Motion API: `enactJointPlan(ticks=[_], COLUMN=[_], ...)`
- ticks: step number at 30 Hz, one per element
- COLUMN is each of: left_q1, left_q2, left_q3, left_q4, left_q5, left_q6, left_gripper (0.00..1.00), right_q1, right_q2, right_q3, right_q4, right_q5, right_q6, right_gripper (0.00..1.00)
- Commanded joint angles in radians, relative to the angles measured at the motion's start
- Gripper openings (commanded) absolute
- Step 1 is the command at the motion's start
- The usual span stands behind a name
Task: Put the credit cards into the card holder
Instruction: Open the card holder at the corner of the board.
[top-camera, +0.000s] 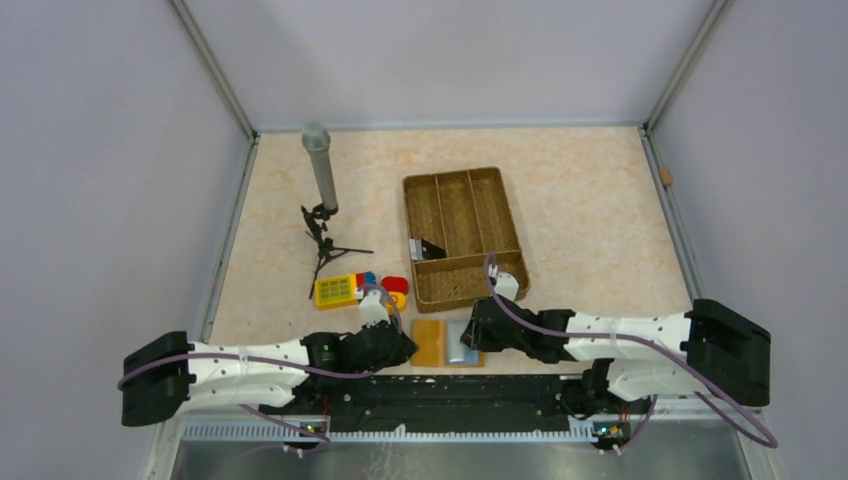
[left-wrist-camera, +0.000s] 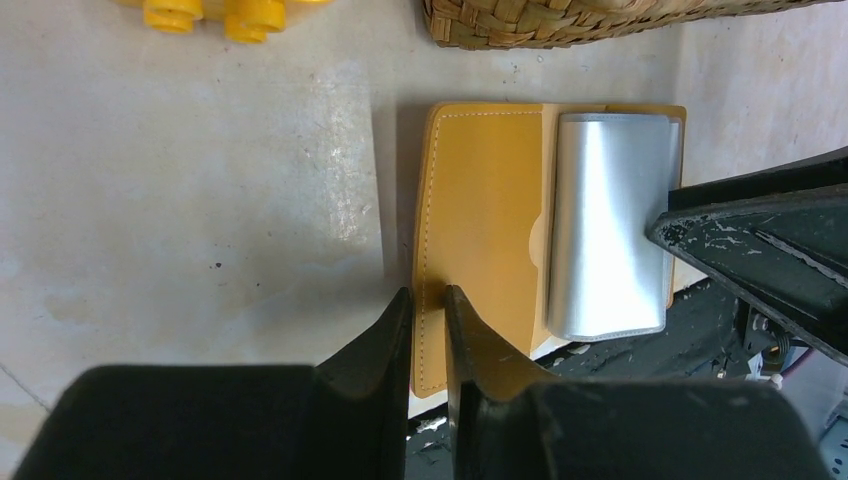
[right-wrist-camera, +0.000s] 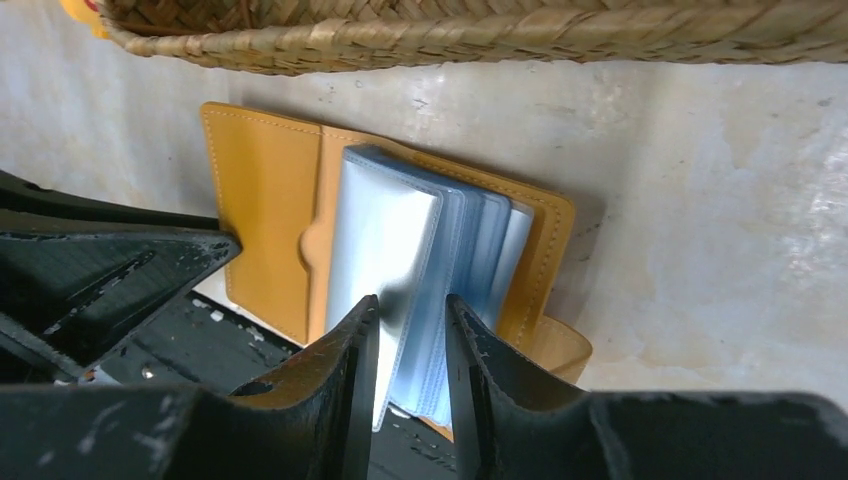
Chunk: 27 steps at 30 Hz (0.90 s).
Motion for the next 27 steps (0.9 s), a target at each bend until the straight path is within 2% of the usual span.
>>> enactJointPlan(ticks=[1, 19, 27], left_q1=[0.003, 0.003, 0.003], left_q2=[0.011, 0.017, -0.011], left_q3=[0.027, 0.028, 0.029], left_q4=[0.043, 0.057, 0.060], left_q5=[0.005, 0.016, 0.022], left_q6=[0.022, 0.033, 0.063], left_gripper=[0.18, 0.16, 0.17], right_q1=[-0.005, -0.001, 0.023], right_q2=[0.005, 0.136, 0.162], right_q3=[-0.014, 0.029, 0.071], right_q4=[0.132, 0.344, 0.394], right_q5=[-0.036, -0.156, -0.178], right_q6=[0.011, -0.068, -0.127], right_gripper=[0.30, 0.25, 0.30])
